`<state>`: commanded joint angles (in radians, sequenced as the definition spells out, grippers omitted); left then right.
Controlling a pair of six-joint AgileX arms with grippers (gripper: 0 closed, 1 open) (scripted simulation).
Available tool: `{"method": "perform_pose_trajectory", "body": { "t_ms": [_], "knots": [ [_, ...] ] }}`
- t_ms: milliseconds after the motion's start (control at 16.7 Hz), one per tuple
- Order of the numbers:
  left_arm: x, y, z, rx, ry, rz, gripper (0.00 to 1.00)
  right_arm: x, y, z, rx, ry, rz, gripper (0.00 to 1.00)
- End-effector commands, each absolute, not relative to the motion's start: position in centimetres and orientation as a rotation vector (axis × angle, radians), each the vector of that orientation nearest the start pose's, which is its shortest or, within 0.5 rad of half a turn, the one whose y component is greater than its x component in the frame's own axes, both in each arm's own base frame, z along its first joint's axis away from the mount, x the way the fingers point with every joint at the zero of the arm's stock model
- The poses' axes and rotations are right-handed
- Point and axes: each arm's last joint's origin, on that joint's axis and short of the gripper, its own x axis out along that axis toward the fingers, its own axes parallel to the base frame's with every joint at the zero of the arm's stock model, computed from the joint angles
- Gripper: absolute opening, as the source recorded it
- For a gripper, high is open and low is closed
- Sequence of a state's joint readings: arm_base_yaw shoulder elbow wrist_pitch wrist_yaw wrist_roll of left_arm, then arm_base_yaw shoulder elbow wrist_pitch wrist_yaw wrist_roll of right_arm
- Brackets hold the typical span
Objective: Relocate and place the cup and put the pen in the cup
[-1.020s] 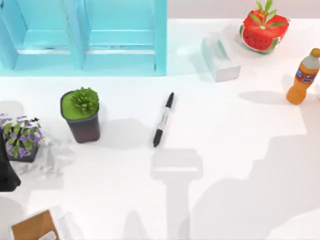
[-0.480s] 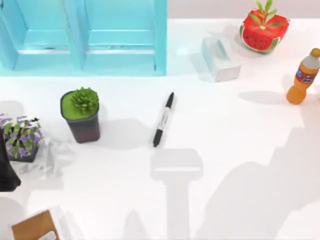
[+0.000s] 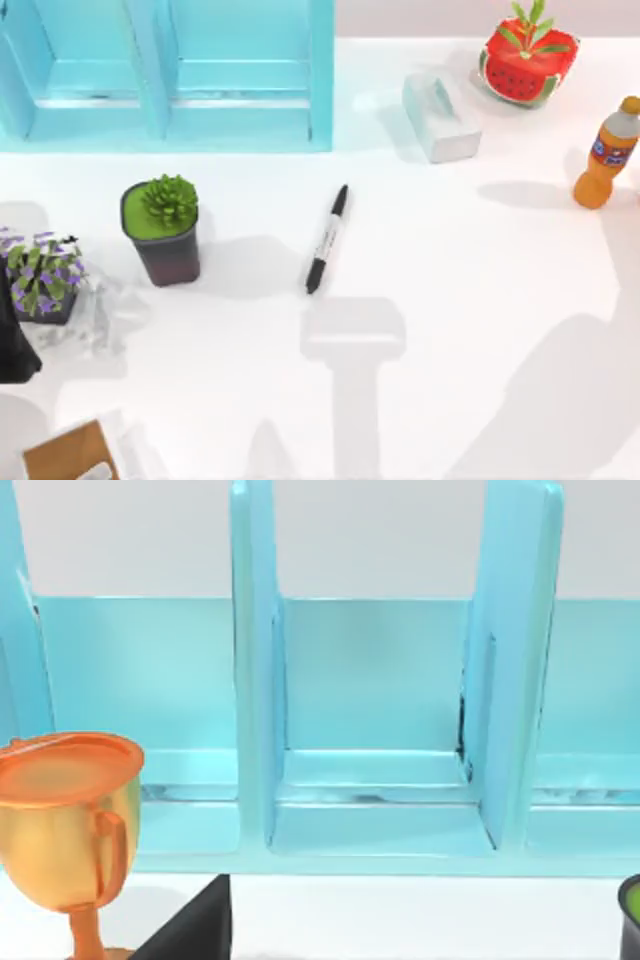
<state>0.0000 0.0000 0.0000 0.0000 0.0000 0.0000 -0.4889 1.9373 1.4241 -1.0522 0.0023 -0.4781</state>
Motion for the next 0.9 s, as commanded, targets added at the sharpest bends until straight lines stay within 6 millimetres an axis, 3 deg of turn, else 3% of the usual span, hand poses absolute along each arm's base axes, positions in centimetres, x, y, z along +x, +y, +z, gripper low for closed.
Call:
{"method": "perform_pose_trajectory", "body": {
  "t_ms": [180,480,900],
  "knots": [
    [10.6,-0.1,16.0,0.0,0.0,0.0,1.0,31.9,-16.7,15.2,0.005,1.576,-0.003,1.0],
    [10.6,-0.1,16.0,0.0,0.0,0.0,1.0,31.8,-16.6,14.9,0.006,1.578,-0.002,1.0],
    [10.6,-0.1,16.0,0.0,0.0,0.0,1.0,31.8,-16.6,14.9,0.006,1.578,-0.002,0.47]
  ]
}}
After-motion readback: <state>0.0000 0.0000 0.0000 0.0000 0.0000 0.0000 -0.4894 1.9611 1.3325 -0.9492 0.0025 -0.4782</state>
